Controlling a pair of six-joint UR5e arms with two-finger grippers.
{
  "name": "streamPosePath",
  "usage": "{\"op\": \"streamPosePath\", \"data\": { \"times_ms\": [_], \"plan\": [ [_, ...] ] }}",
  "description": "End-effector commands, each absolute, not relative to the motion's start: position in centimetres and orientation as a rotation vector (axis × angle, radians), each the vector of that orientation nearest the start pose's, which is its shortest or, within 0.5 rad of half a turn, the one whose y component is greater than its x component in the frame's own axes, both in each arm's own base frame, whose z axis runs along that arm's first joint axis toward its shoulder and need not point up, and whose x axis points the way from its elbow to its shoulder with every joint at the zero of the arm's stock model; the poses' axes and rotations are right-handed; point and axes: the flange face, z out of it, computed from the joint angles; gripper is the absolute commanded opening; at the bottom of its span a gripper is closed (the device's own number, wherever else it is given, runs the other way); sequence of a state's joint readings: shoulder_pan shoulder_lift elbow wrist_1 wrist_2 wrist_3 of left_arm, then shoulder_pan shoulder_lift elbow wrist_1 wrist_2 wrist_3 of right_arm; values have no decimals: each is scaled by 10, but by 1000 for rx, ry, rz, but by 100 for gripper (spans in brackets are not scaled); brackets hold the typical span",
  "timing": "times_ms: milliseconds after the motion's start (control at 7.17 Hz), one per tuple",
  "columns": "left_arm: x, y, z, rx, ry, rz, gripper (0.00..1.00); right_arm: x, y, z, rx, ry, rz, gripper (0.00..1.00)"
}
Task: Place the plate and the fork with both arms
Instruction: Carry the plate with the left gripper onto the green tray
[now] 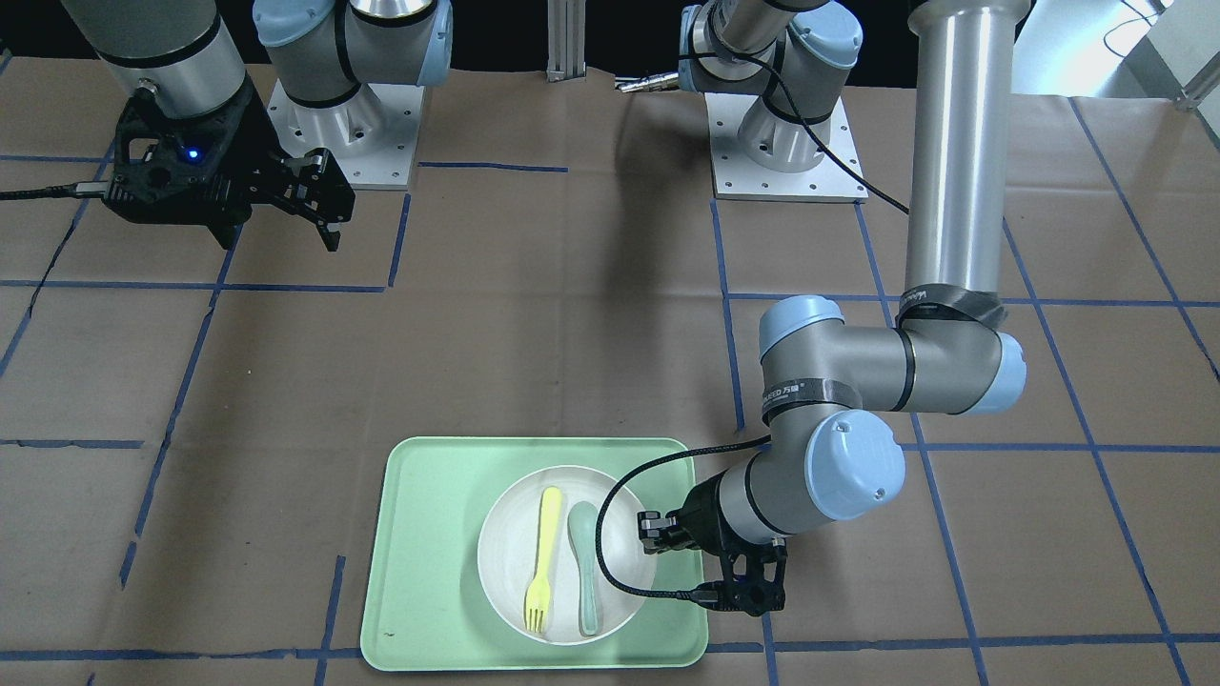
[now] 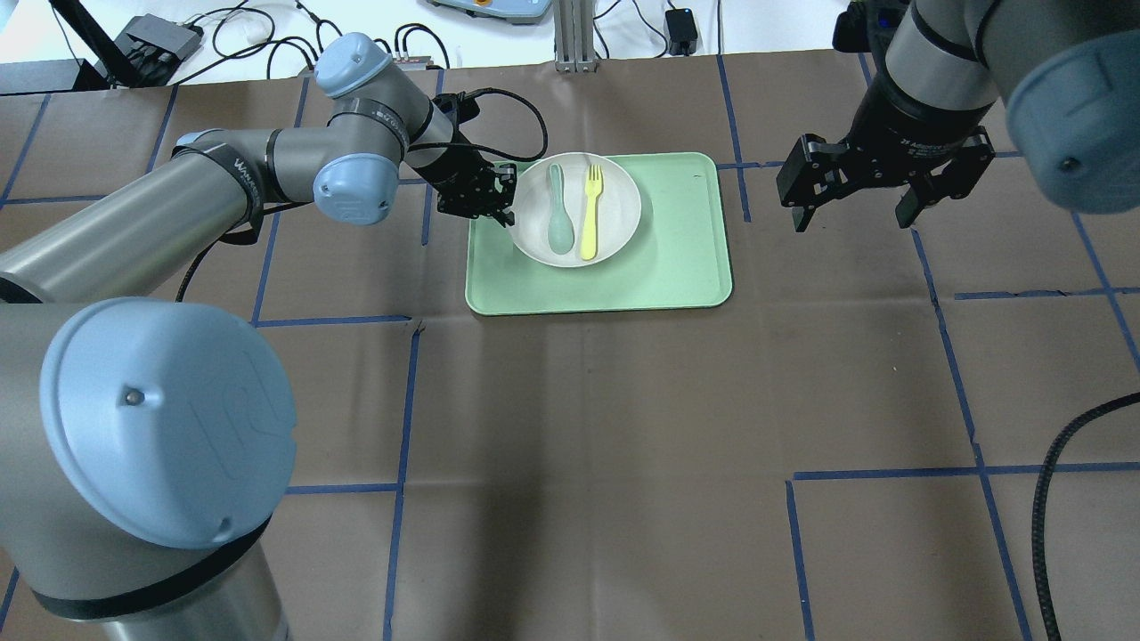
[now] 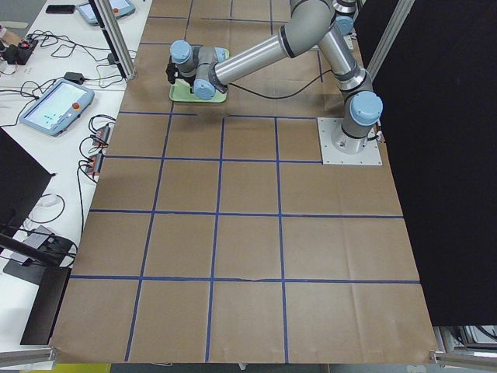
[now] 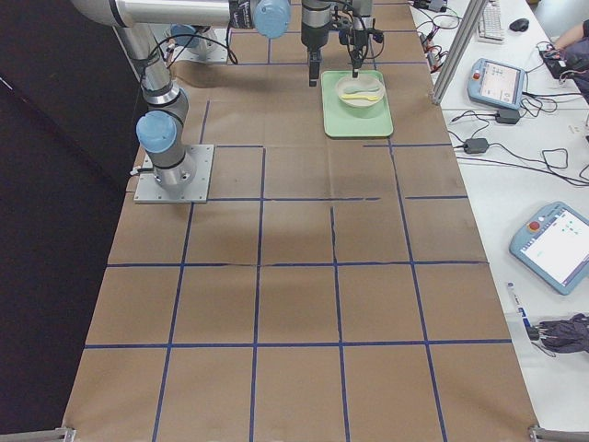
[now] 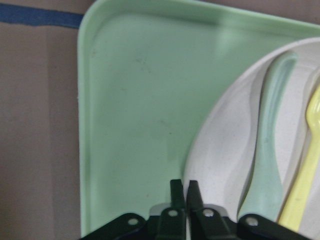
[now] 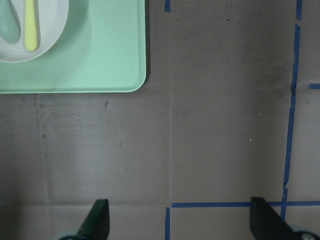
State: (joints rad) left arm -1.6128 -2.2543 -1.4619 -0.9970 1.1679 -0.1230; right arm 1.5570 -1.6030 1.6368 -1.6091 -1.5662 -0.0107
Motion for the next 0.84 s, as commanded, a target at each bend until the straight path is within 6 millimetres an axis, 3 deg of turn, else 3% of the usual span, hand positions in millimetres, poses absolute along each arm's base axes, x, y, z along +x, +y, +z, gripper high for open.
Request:
{"op": "streamPosePath", "data": {
  "times_ms": [0, 697],
  "plan": [
    [-206, -690, 179, -144, 3537, 64, 3, 127, -481, 474, 5, 3137, -7, 100],
    [-218, -682, 191, -102, 3521, 48, 6, 127, -481, 474, 5, 3137, -7, 100]
  ]
}}
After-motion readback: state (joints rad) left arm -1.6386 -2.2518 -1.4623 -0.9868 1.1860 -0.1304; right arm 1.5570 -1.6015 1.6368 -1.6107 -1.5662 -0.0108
